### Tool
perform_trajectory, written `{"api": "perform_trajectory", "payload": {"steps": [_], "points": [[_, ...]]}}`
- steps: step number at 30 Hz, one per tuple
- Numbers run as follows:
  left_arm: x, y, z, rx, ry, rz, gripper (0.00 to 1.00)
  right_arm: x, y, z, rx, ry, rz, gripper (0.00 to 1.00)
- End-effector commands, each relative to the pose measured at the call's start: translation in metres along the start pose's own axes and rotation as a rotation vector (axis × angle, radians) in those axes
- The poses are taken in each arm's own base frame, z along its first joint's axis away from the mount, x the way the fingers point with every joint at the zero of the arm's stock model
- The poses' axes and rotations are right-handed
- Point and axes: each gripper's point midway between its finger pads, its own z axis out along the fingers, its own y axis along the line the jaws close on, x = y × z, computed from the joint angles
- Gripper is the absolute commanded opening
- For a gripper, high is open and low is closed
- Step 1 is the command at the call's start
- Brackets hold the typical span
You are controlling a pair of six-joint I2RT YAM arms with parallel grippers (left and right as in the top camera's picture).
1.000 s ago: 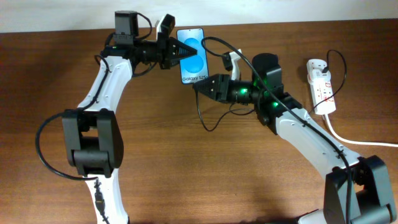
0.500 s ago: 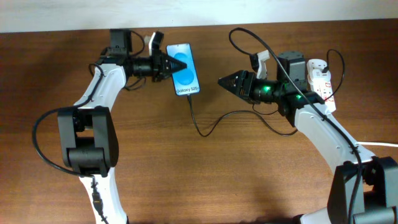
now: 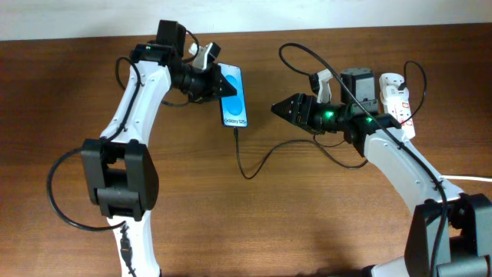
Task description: Plug charger to phone and switch on socket
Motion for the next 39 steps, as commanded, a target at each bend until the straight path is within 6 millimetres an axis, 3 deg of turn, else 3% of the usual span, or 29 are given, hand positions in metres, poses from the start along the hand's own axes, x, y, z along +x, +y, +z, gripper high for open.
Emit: {"api": "perform_trajectory", "payload": {"steps": [1,5,8,27,33,36,39], "points": [[0.009,0.029,0.001,-0.142,0.041,0.053,0.0,-0.005,0.001,-0.001,0.012,-0.015,-0.03,0.71],[0.008,0.074,0.021,-0.254,0.075,0.05,0.0,-0.003,0.0,-0.001,0.015,-0.007,-0.034,0.75],[0.009,0.088,0.038,-0.23,0.1,0.027,0.0,-0.002,-0.001,-0.001,0.017,-0.001,-0.037,0.75],[-0.001,0.097,0.04,-0.271,0.055,-0.011,0.03,0.001,-0.003,-0.001,0.025,0.007,-0.029,0.75],[0.017,0.112,0.064,-0.223,0.138,-0.098,0.0,0.001,-0.003,-0.001,0.025,0.007,-0.029,0.75],[0.018,0.118,0.065,-0.248,0.141,-0.101,0.0,0.001,-0.003,-0.001,0.025,0.006,-0.03,0.76],[0.018,0.127,0.062,-0.302,0.14,-0.099,0.12,0.001,-0.003,-0.001,0.025,0.006,-0.03,0.75]]}}
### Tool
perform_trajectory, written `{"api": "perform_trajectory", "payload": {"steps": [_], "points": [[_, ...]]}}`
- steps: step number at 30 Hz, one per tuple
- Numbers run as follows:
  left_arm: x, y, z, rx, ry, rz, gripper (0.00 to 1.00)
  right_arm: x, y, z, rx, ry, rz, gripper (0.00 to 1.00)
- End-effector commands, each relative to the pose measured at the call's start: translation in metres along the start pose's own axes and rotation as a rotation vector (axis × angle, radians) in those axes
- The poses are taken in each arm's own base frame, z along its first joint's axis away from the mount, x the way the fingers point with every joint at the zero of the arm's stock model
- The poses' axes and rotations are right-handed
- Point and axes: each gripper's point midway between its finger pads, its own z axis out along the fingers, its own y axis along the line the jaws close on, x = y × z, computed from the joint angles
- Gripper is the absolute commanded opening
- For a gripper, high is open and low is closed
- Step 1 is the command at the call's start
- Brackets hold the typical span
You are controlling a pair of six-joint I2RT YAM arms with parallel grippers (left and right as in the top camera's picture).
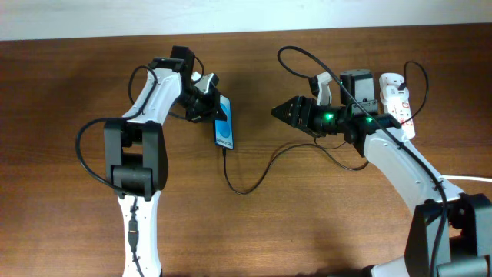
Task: Plug charger to phone and switch on socket
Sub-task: 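Lower the plugged phone onto the table with the left gripper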
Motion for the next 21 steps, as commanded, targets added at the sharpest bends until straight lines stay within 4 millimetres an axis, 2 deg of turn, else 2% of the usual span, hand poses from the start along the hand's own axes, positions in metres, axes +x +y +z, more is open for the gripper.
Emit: {"api": "perform_trajectory", "payload": {"steps": [1,4,7,13,17,21], "points": [[-0.003,0.016,0.004,-0.073,-0.007,0.005,0.19,-0.005,0.003,-0.001,-0.001,-0.012,-0.028,0.76],[-0.003,0.022,0.003,-0.108,-0.008,0.004,0.34,-0.005,0.003,-0.001,-0.001,-0.012,-0.028,0.76],[-0.003,0.025,0.003,-0.125,-0.008,0.001,0.43,-0.005,0.003,-0.001,-0.001,-0.012,-0.028,0.76],[0.002,0.043,-0.002,-0.238,0.006,-0.015,0.46,-0.005,0.003,-0.001,-0.001,-0.012,-0.028,0.76],[-0.001,0.06,-0.017,-0.374,-0.014,-0.039,0.49,-0.005,0.003,-0.001,0.0,-0.012,-0.028,0.76],[-0.01,0.056,-0.028,-0.392,-0.045,-0.031,0.5,-0.005,0.003,-0.001,-0.001,-0.011,-0.037,0.76]]}}
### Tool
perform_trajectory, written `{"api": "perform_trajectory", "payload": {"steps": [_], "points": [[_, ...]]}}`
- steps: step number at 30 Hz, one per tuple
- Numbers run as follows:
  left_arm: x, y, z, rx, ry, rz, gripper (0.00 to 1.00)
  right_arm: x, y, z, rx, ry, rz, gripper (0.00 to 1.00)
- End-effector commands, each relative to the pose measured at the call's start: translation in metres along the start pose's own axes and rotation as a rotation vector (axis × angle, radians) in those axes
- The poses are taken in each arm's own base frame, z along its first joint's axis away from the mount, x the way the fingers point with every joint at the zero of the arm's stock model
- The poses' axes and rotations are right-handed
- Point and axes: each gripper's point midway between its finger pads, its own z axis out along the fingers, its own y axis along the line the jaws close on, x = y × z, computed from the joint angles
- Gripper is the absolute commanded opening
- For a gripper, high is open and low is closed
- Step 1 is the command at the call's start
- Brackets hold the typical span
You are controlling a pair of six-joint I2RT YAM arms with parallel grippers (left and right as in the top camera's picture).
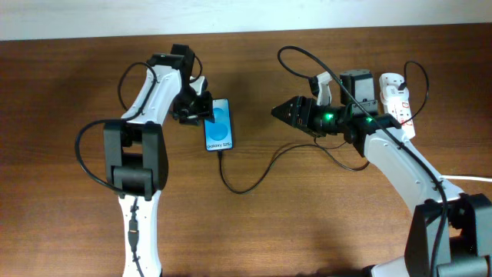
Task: Plug charger to phone and switch on socket
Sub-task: 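Lower the plugged phone onto the table with the left gripper, then release the phone and raise both arms away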
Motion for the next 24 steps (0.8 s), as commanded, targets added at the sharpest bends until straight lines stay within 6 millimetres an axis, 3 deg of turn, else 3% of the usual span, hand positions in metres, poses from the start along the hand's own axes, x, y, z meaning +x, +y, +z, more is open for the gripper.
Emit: {"api": "perform_trajectory", "payload": {"steps": [1,4,6,8,10,11,14,15,16,18,20,24], "points": [[-0.012,0.008,-0.008,-0.053,-0.038,-0.009,0.5,-0.005,0.003,-0.001,0.0,-0.011,-0.042,0.76],[-0.018,0.01,-0.021,-0.087,-0.066,-0.005,0.51,-0.004,0.003,-0.001,0.0,-0.009,-0.041,0.76],[-0.028,0.013,-0.049,-0.139,-0.113,-0.003,0.51,-0.004,0.003,-0.001,0.001,-0.009,-0.044,0.76],[-0.04,0.018,-0.096,-0.155,-0.192,-0.019,0.5,-0.004,0.003,-0.001,0.001,-0.009,-0.046,0.77],[-0.045,0.021,-0.127,-0.149,-0.247,-0.035,0.51,-0.004,0.003,-0.002,0.002,-0.008,-0.067,0.76],[-0.049,0.027,-0.162,-0.138,-0.315,-0.085,0.51,-0.004,0.002,-0.003,0.012,-0.011,-0.082,0.77],[-0.05,0.042,-0.232,-0.123,-0.474,-0.139,0.78,-0.007,-0.001,-0.018,0.117,-0.048,-0.123,0.85],[-0.049,0.046,-0.249,-0.121,-0.517,-0.145,0.92,-0.01,-0.001,-0.027,0.172,-0.065,-0.137,0.86],[-0.048,0.05,-0.273,-0.118,-0.585,-0.152,1.0,-0.017,0.003,-0.041,0.239,-0.092,-0.154,0.89],[-0.044,0.056,-0.312,-0.115,-0.701,-0.159,0.99,-0.03,0.017,-0.07,0.349,-0.139,-0.198,0.92],[-0.037,0.061,-0.326,-0.119,-0.724,-0.172,0.99,-0.044,0.032,-0.107,0.479,-0.196,-0.231,0.96],[-0.032,0.063,-0.319,-0.122,-0.689,-0.18,0.99,-0.058,0.038,-0.157,0.64,-0.259,-0.225,1.0]]}}
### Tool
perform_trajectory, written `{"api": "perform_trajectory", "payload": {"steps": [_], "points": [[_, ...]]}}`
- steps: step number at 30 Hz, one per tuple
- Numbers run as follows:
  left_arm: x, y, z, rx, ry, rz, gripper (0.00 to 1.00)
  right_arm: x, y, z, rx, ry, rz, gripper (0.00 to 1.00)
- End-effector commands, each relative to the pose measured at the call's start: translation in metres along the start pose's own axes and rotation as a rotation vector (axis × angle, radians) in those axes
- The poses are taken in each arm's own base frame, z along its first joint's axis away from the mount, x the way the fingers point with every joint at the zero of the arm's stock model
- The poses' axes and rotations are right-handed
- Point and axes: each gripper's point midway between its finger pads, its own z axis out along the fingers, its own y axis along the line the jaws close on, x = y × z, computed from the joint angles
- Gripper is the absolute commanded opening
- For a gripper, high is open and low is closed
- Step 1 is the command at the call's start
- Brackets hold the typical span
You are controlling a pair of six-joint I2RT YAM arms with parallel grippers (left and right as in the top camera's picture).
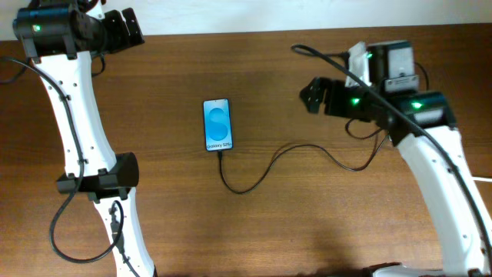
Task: Plug charger to phone and switch on socket
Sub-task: 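Release the phone and raise both arms away, then move the right gripper over the power strip's orange switch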
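The phone [217, 125] lies flat on the wooden table [154, 223], its blue screen lit and facing up. The black charger cable [254, 178] is plugged into the phone's near end, loops once and runs right under my right arm. My left gripper [127, 25] is raised at the far left back corner, well away from the phone, with its dark fingers apart and nothing in them. My right gripper [310, 94] hangs high to the right of the phone, its fingers together and holding nothing. The socket strip is hidden behind the right arm.
The left arm's white links [77, 115] run down the left side of the table. The right arm [446, 169] crosses the right side, and its wrist camera block [390, 60] covers the back right corner. A pale wall runs behind the table's far edge.
My left gripper was beside the phone's top left corner and now is lifted to the back left corner. The right arm has risen and pulled back to the right. The phone has not moved.
First my left gripper held the tilted phone at the back centre, with the cable plugged in. Then the phone was lower and further left, then flat on the table with the gripper beside it. Now both arms are drawn back and the phone lies alone.
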Motion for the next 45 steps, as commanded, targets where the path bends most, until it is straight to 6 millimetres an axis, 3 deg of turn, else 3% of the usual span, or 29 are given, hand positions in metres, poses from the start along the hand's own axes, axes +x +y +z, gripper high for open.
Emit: {"api": "perform_trajectory", "payload": {"steps": [1,11,15,35,42,45], "points": [[0.001,0.003,-0.003,-0.011,0.004,-0.009,0.99,-0.023,-0.036,-0.037,0.19,-0.083,0.006,1.0],[0.001,0.003,-0.003,-0.01,0.004,-0.009,0.99,-0.011,-0.131,-0.086,0.369,-0.065,0.247,0.99],[0.001,0.003,-0.003,-0.01,0.004,-0.009,0.99,-0.001,-0.155,-0.099,0.415,-0.043,0.298,0.99],[0.001,0.003,-0.003,-0.01,0.004,-0.009,1.0,0.012,-0.231,-0.14,0.566,-0.093,0.484,0.98],[0.002,0.002,-0.003,-0.009,0.004,-0.007,0.99,0.011,-0.253,-0.139,0.544,-0.106,0.563,0.98],[0.002,0.002,-0.003,-0.009,0.005,-0.007,0.99,0.003,-0.27,-0.123,0.524,-0.106,0.581,0.99]]}}
